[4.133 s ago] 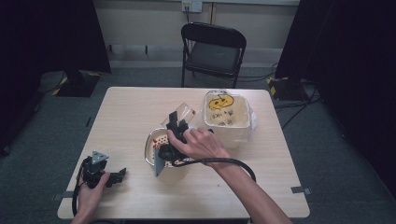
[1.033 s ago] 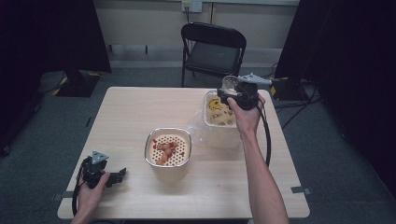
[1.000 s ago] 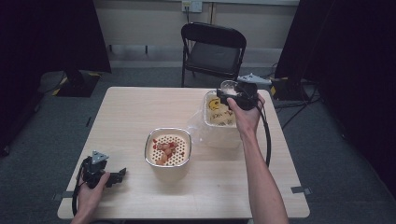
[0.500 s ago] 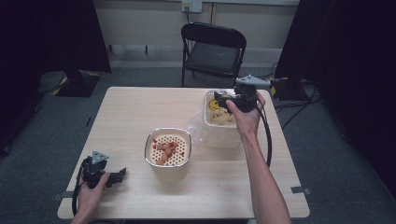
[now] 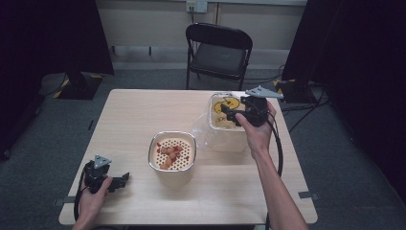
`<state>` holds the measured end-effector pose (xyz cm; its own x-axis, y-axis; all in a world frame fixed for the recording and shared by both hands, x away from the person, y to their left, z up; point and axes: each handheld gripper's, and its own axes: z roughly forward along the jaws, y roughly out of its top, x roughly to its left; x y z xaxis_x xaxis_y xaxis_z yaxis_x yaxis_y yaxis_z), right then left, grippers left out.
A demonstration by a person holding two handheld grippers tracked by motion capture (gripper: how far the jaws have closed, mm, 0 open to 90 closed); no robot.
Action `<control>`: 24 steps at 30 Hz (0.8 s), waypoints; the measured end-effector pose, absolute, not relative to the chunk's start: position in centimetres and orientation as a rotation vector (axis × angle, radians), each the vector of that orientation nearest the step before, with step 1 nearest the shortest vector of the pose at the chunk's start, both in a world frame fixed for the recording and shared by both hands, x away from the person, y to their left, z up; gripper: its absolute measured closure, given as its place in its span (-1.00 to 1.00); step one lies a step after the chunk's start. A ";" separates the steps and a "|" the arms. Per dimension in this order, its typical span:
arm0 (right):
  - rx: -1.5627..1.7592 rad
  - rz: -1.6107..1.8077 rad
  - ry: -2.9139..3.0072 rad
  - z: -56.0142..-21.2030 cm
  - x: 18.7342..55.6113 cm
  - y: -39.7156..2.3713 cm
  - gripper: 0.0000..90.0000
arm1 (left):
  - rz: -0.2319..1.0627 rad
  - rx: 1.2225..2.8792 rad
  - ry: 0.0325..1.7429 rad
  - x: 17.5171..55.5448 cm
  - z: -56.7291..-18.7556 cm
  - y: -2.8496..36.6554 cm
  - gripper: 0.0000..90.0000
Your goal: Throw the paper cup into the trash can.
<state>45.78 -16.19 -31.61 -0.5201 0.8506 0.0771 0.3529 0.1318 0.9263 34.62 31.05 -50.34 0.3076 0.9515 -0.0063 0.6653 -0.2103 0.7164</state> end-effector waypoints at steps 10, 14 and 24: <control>1.127 1.396 1.950 -32.6 41.4 -17.4 -0.64 | 0.596 1.960 1.430 34.6 -50.3 31.1 -1.00; 1.148 1.372 1.958 -33.3 40.4 -17.8 -0.64 | 0.596 1.960 1.430 34.6 -50.3 31.1 -1.00; 1.192 1.356 2.005 -36.4 36.5 -19.6 -0.68 | 0.596 1.960 1.430 34.6 -50.3 31.1 -1.00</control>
